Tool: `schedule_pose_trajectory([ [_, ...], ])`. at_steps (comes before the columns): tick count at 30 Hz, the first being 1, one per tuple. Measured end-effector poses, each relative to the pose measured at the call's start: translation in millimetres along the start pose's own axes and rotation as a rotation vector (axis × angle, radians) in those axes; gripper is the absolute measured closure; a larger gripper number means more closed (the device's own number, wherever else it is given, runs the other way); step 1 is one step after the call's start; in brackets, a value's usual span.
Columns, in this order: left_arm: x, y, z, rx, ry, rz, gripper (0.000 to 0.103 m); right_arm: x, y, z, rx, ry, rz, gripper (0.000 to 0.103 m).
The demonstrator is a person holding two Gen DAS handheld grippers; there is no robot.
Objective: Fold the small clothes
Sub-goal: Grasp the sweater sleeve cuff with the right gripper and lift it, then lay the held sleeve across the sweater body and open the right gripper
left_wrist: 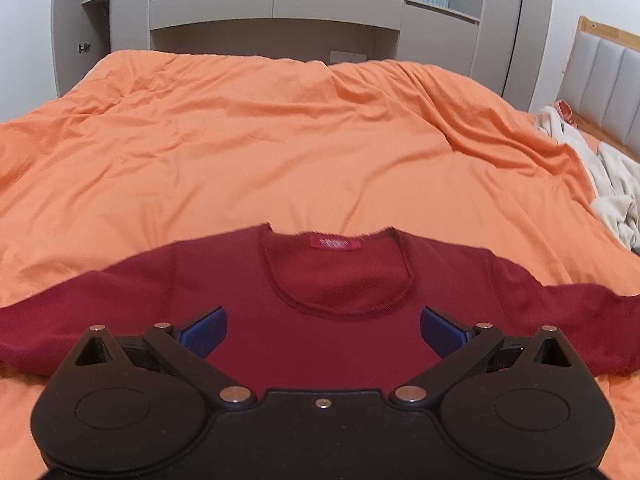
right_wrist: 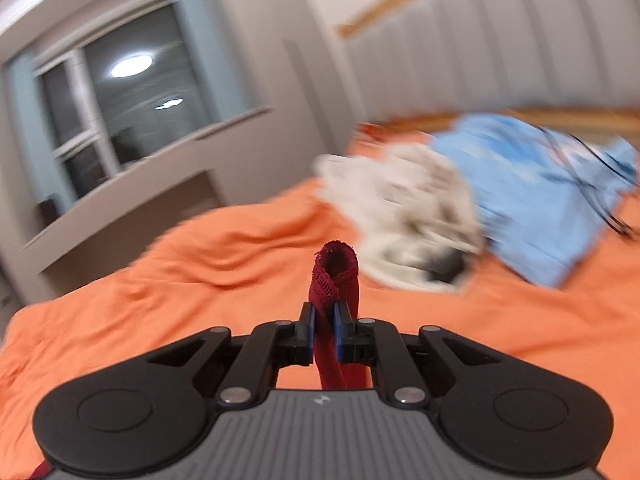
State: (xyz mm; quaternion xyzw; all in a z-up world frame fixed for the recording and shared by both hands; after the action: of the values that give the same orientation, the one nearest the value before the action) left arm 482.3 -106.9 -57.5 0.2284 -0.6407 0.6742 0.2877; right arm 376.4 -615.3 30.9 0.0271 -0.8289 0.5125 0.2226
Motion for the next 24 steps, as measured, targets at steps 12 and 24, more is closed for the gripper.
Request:
schedule_pose_trajectory([
  [12, 31, -24, -93, 0.083, -0.095, 0.059, 0.001, -24, 64, -243, 0.205, -0.397, -0.102, 0.092],
  [24, 21, -14, -173, 0.196, -0.164, 0.042, 0.001, -52, 233, -348, 0.414, -0.456, -0.361, 0.092],
])
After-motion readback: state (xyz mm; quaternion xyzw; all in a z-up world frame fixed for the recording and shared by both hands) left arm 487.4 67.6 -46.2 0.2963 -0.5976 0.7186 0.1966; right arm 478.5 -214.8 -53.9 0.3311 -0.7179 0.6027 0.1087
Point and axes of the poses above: each gripper's, at about its wrist camera, not at the fingertips, and x roughly against the way its jaws point, z to its right, y to its underside, the point moved 10 cm from there along -x, roughly the way its jaws point, and after that the axes turned 2 degrees about -z, right-handed, at the moved point
